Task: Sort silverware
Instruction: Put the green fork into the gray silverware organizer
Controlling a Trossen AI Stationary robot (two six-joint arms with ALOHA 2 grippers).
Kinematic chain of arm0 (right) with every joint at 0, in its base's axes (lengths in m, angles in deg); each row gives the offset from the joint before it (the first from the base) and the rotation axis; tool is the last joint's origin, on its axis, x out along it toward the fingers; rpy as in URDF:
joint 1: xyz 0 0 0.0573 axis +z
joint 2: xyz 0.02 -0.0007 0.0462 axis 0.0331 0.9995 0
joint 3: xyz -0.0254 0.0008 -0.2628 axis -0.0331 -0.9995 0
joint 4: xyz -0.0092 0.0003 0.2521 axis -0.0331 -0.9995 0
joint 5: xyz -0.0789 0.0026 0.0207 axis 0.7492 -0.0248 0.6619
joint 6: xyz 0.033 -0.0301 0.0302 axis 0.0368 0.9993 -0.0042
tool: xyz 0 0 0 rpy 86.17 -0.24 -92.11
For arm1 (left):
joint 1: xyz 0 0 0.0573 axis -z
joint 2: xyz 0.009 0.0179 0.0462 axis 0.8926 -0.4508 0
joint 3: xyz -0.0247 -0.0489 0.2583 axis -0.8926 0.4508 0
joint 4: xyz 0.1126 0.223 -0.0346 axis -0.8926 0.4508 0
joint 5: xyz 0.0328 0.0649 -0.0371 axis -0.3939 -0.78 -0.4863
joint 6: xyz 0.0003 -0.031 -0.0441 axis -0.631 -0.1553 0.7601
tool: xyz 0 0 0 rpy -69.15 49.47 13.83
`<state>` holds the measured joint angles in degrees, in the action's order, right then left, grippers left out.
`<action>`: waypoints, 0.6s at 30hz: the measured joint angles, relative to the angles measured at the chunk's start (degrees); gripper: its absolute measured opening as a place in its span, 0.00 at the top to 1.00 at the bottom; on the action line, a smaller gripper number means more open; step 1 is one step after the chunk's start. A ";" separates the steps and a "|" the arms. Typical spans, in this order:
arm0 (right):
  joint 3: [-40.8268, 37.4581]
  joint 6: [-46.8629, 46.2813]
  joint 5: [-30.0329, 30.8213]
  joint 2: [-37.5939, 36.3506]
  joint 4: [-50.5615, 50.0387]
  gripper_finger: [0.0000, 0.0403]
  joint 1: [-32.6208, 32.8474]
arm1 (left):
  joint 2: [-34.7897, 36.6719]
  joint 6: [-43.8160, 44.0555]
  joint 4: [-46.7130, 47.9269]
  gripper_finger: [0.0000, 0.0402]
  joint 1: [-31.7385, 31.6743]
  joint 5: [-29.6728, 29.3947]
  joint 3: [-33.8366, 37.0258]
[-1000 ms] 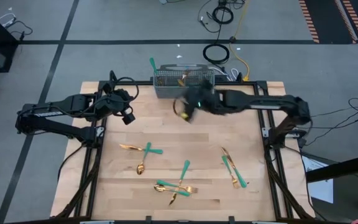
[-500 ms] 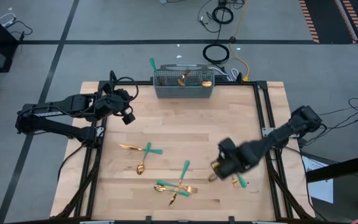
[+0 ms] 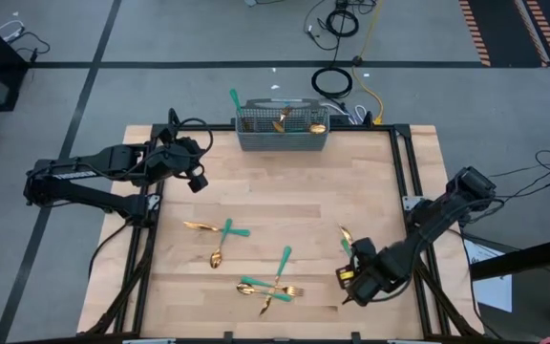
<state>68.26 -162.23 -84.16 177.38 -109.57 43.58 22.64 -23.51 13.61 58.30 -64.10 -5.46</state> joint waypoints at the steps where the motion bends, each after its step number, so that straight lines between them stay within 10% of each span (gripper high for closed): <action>1: -0.38 -0.63 0.06 -0.01 -0.07 0.46 0.33 | 0.00 0.00 0.00 0.96 0.00 0.00 0.00; 9: -0.79 3.18 1.43 -0.02 2.25 0.46 0.31 | 0.02 -0.02 0.20 0.96 0.00 0.02 0.00; 14: -0.42 28.52 -1.93 3.45 26.28 0.46 -2.55 | 0.00 -0.02 0.23 0.96 -0.01 1.41 0.00; 18: 3.06 38.50 -7.46 9.58 26.96 0.47 -6.50 | 0.00 0.04 0.24 0.96 0.00 1.90 0.00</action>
<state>71.33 -123.73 -91.62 186.96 -82.61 37.08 22.64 -23.46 13.85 58.30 -62.20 -5.46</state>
